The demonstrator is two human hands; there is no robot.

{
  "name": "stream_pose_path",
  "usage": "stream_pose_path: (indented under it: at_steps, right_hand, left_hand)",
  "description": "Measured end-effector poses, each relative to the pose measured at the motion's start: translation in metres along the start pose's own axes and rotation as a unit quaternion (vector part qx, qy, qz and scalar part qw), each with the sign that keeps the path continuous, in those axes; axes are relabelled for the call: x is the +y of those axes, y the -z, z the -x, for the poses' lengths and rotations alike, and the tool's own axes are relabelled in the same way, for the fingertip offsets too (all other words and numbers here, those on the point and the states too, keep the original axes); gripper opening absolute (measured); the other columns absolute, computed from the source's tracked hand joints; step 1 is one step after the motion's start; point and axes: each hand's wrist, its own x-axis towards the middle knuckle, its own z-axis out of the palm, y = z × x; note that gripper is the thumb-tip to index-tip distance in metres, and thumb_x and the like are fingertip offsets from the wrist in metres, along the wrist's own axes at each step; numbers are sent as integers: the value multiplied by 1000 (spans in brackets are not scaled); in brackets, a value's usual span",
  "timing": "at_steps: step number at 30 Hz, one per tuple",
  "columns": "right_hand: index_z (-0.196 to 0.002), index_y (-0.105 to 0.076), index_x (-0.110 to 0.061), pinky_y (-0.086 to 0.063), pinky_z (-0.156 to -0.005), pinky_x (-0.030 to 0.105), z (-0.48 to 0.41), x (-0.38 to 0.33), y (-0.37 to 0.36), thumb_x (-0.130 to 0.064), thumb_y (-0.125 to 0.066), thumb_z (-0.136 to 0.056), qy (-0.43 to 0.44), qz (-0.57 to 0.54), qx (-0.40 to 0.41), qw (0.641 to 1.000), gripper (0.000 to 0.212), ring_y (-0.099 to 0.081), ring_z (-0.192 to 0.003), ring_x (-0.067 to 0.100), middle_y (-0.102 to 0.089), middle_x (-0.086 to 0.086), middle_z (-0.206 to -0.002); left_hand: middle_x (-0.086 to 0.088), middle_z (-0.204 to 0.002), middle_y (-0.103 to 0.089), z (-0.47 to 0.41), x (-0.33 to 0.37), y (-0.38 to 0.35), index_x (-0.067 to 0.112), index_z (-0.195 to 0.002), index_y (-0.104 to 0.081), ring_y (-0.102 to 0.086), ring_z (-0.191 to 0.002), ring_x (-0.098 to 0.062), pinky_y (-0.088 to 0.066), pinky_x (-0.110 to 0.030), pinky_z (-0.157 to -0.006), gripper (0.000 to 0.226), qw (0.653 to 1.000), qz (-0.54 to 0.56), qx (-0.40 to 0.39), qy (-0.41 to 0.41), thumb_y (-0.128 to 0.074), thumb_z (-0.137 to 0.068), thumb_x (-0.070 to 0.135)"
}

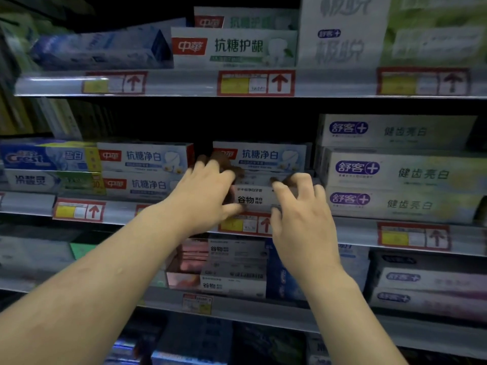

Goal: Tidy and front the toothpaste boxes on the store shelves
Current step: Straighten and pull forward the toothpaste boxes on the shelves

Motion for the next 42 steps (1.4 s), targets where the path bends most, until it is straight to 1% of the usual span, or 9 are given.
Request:
stream_pose_path:
  at_steps: [10,16,19,22,26,30,35,39,42]
  right_hand:
    - [-138,-57,-17,-53,-85,43,8,1,6,-10,-68,-91,-5,-37,33,999,49,-50,-105,26,-48,10,-138]
    - [-150,-46,-16,-53,-92,44,9,6,14,-8,-74,-86,24,-44,36,998,70,-53,-111,28,-49,10,-144]
    - [-144,-54,-11,-49,-84,42,8,14,23,-9,-76,-85,71,-53,67,994,64,-51,-96,26,-60,4,-133]
    - [-138,-61,-18,-31,-84,32,8,13,38,-25,-74,-86,114,-66,81,988,54,-43,-97,21,-63,-9,-128]
    - [-131,-67,-21,-36,-99,38,15,-6,48,-40,-75,-87,134,-178,44,974,49,-49,-120,24,-65,-12,-124]
    - [-121,-71,-22,-52,-95,33,25,-18,60,-28,-86,-79,69,-419,-101,900,45,-64,-114,14,-67,-14,-116]
    - [-118,-67,-45,-49,-90,25,39,-18,58,-40,-89,-67,-73,-461,-186,864,56,-61,-112,3,-68,-19,-105]
    - [-124,-63,-43,-53,-80,27,54,-15,37,-52,-84,-66,-226,-467,-244,819,62,-63,-108,5,-67,-17,-114]
    - [-138,-54,-31,-55,-96,39,69,-6,23,-56,-83,-63,-302,-462,-306,776,84,-68,-110,10,-68,-10,-126]
  left_hand:
    - [2,-116,-64,10,-9,-4,21,-128,-52,-60,-100,-26,-46,-41,-87,54,982,54,161,-81,-77,-82,36]
    - [2,-116,-66,32,-4,8,17,-124,-62,-59,-107,-28,-38,-44,-98,54,953,27,276,-125,-81,-75,28]
    - [1,-120,-65,59,-3,17,20,-124,-66,-57,-111,-32,-33,-50,-105,53,941,-16,325,-94,-80,-77,38]
    - [-11,-125,-54,92,-10,17,19,-127,-66,-52,-115,-34,-41,-45,-98,58,927,98,363,6,-79,-77,45]
    - [1,-138,-50,122,-23,-1,41,-133,-55,-58,-124,-18,-49,-48,-105,70,831,452,306,107,-87,-71,37]
    - [-7,-139,-56,147,-35,-28,50,-135,-51,-57,-127,-31,-46,-54,-107,91,751,595,225,175,-93,-55,59]
    - [-8,-114,-75,161,-36,-55,20,-119,-64,-71,-107,-22,-58,-27,-83,90,638,731,140,199,-97,-44,57]
    - [-14,-118,-73,161,-28,-77,11,-122,-62,-65,-121,-30,-51,-41,-104,68,543,799,123,228,-88,-70,45]
    - [-17,-118,-73,162,-21,-88,-2,-128,-55,-68,-116,-30,-57,-36,-95,56,501,822,124,242,-68,-85,31]
